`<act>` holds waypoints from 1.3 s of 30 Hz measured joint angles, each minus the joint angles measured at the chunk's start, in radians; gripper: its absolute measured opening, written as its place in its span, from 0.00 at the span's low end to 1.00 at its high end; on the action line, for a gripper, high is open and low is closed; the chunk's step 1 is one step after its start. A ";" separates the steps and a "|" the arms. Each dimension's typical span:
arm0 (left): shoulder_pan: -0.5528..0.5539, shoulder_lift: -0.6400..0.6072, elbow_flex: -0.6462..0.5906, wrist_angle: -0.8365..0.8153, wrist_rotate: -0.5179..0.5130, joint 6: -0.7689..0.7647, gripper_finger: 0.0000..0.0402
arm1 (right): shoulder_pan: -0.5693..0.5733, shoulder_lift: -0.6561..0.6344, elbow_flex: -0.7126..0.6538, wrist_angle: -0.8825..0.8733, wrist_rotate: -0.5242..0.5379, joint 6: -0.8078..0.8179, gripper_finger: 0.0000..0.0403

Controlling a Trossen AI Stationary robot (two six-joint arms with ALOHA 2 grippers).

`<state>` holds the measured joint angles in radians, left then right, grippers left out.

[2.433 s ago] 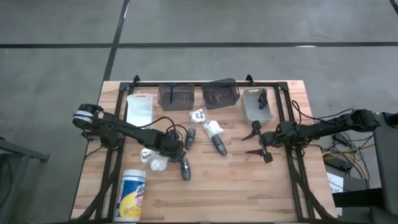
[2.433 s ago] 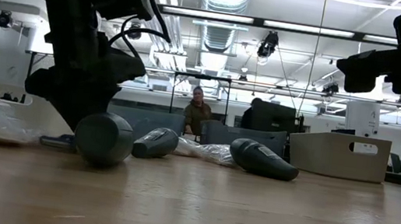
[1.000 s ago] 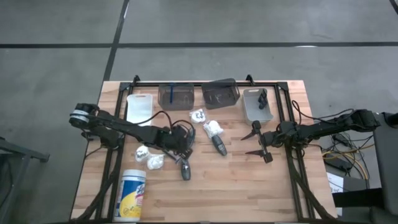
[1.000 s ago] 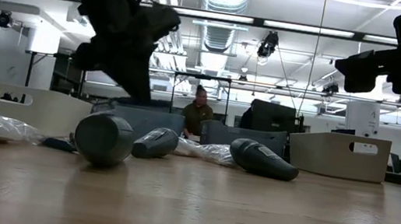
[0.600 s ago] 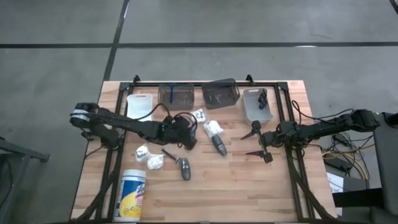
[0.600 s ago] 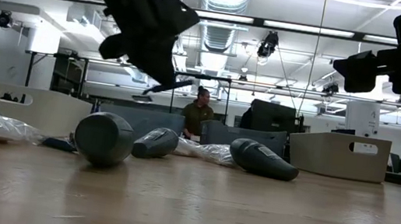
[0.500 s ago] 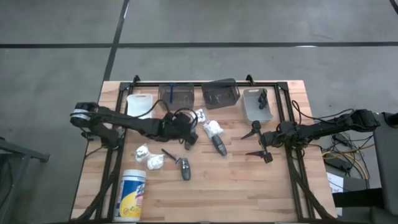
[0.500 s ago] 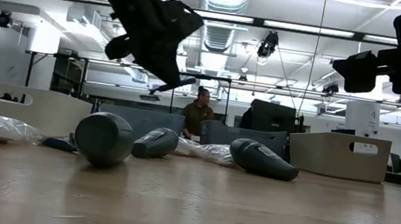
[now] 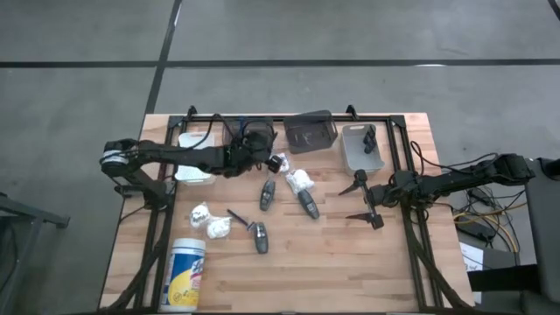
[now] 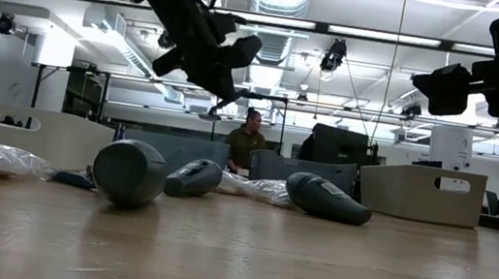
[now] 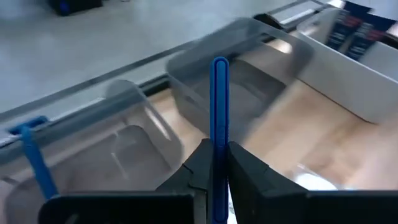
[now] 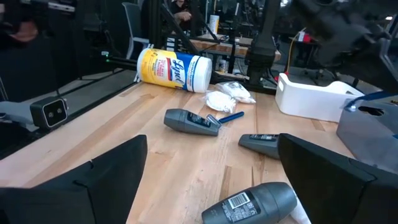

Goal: Pick & Place Travel size toiletries
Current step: Put the blue razor into the left black bin

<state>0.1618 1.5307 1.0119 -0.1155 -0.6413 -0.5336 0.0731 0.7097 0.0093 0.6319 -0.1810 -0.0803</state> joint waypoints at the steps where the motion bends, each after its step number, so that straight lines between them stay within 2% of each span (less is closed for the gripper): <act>1: 0.010 0.000 0.000 0.000 -0.006 0.003 0.08 | 0.000 0.000 0.000 0.000 0.000 -0.001 0.87; 26: 0.251 0.033 -0.001 0.120 -0.060 0.042 0.09 | 0.000 0.000 0.000 0.000 0.000 0.000 0.69; 39: 0.295 0.119 -0.002 0.146 -0.059 0.037 0.09 | 0.000 0.000 0.000 0.000 0.000 0.000 0.60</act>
<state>0.4571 1.6498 1.0100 0.0305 -0.7006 -0.4961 0.0734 0.7094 0.0092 0.6321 -0.1810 -0.0804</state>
